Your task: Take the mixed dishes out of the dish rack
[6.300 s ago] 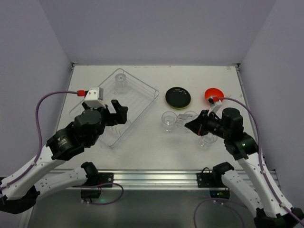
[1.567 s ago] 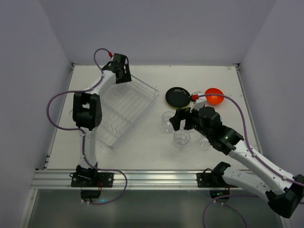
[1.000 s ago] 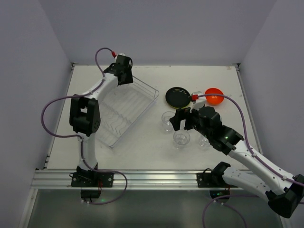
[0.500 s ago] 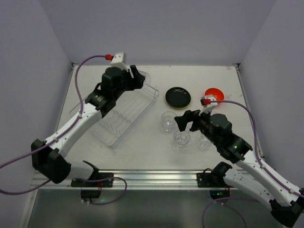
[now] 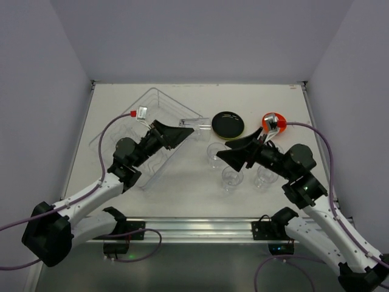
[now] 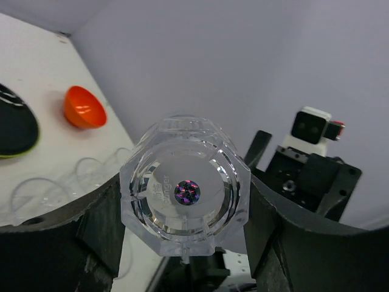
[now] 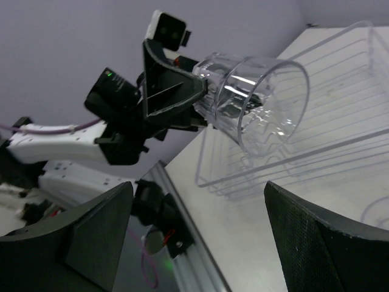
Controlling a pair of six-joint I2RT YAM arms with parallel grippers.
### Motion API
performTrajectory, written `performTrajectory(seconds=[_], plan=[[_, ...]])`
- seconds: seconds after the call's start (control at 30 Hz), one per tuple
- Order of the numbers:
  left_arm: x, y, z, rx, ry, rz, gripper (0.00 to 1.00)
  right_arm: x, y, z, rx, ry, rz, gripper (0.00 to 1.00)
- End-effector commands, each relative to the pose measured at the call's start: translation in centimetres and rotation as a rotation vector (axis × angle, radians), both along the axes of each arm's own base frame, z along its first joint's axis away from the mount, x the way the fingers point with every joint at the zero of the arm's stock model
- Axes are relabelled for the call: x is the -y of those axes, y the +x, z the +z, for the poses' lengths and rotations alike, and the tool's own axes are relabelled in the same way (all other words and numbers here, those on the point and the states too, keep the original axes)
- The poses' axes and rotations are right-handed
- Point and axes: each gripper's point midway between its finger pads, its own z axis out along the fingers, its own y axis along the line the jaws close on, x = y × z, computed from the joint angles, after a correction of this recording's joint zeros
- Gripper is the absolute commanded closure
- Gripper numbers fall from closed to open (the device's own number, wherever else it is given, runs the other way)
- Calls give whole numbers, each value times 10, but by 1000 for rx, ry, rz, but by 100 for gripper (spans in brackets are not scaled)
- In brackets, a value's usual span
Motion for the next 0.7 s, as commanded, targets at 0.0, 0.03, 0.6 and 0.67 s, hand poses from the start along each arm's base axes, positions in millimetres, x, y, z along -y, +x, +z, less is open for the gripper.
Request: performTrajectory(seconds=[0.0, 0.03, 0.6, 0.67], plan=[[0, -53, 75, 168, -266, -187, 100, -17, -40, 38, 78, 116, 256, 11], [3, -60, 76, 165, -272, -214, 100, -19, -41, 41, 86, 120, 269, 12], [35, -91, 54, 71, -284, -289, 100, -38, -50, 64, 226, 131, 419, 66], [37, -91, 50, 63, -277, -293, 100, -41, -49, 63, 242, 127, 428, 73]])
